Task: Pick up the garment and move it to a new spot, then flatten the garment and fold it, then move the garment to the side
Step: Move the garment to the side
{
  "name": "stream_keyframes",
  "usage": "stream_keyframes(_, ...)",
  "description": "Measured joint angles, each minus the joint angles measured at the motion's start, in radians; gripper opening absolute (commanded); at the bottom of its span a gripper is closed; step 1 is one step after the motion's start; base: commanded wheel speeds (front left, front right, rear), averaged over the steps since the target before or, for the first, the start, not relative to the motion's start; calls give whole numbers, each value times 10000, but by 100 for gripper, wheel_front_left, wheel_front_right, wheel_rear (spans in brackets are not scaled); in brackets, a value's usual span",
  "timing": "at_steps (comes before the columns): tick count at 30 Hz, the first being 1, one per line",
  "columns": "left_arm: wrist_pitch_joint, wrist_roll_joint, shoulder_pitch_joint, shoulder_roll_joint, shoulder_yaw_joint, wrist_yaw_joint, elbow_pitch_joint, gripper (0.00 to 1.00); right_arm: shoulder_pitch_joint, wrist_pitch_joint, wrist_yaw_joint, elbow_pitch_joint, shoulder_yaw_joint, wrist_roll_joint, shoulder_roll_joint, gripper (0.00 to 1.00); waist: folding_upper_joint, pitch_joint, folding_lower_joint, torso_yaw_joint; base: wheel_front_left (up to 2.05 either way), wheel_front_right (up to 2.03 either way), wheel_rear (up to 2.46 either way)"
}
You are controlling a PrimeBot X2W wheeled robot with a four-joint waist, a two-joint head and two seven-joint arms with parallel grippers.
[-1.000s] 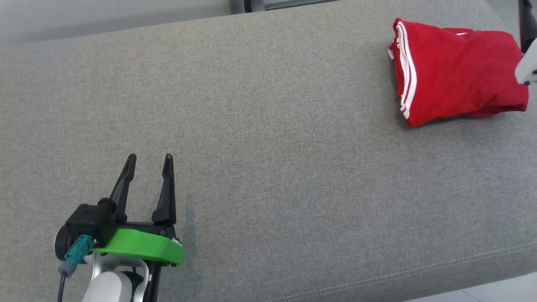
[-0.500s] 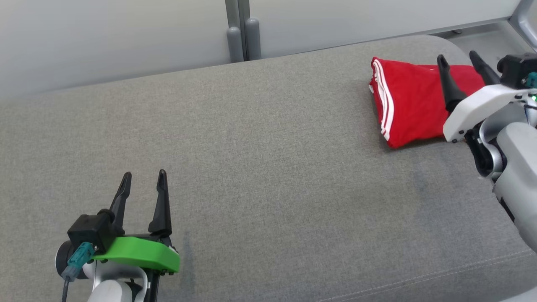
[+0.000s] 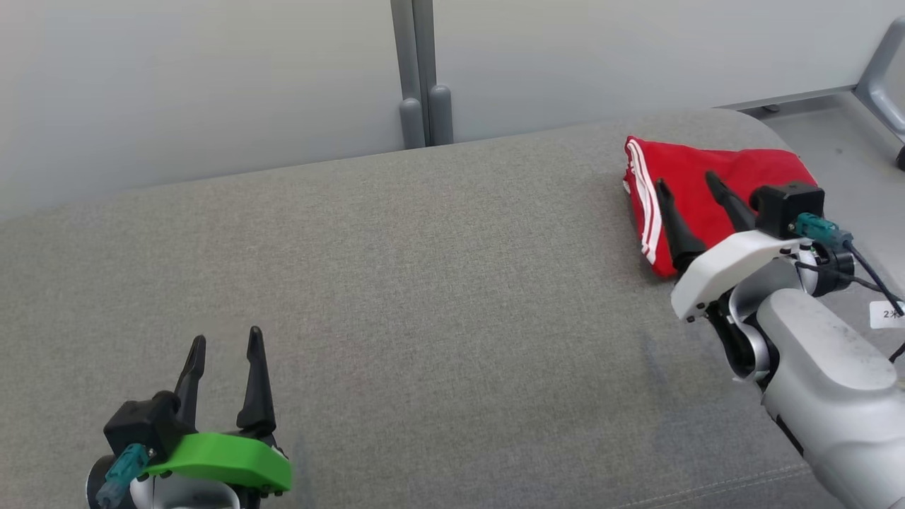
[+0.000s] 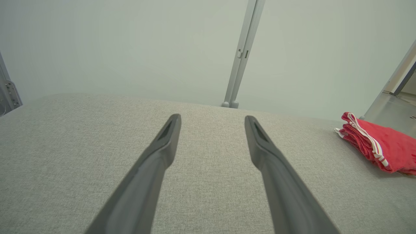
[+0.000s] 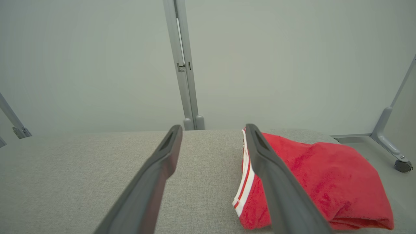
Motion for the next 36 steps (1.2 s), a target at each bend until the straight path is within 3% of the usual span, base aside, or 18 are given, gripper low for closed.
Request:
stream_keyframes(8,-40,-115,399,-84,267,12,36,100,944,-12,-178,-1275,-533,-625,462,100,0,-136,0,105,0,0,0)
stream_keyframes(21,-130,-130,664,-109,410,100,35,100,2906,-12,-190,-2569,-1168,-1467,1227,100,0,-188,0,248,0,0,0)
stream_keyframes(36,-142,-44,697,-128,364,128,25,100,4237,-12,-192,-3241,-2002,-2466,1858,100,0,-258,0,352,0,0,0)
